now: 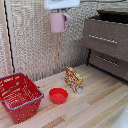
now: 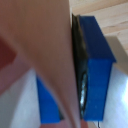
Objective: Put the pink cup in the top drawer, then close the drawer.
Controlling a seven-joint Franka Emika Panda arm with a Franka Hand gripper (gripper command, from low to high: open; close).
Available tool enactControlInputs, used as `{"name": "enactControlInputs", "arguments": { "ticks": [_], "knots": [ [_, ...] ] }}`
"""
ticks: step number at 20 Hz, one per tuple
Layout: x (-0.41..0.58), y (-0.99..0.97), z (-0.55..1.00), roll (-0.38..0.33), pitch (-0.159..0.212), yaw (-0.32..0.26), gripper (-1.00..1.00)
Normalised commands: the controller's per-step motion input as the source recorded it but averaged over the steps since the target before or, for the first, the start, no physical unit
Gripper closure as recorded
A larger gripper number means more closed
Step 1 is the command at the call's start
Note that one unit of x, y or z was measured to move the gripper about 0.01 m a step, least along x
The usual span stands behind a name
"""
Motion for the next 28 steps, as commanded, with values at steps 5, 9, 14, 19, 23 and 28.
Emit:
{"name": "enactControlInputs", "arguments": {
  "ticks": [5,9,14,19,23,28],
  "knots": [
    [0.247,-0.51,0.99,-0.023,0.052,-0.123,1.0],
    [0.203,-0.68,0.93,-0.003,0.084,-0.117,1.0],
    [0.113,-0.81,0.75,-0.018,0.08,-0.077,1.0],
    [0.017,-0.92,0.57,-0.025,0.05,-0.039,1.0],
    [0.0,-1.0,0.49,-0.002,0.002,-0.006,1.0],
    [0.0,-1.0,0.46,-0.002,-0.011,0.0,1.0]
  ]
}}
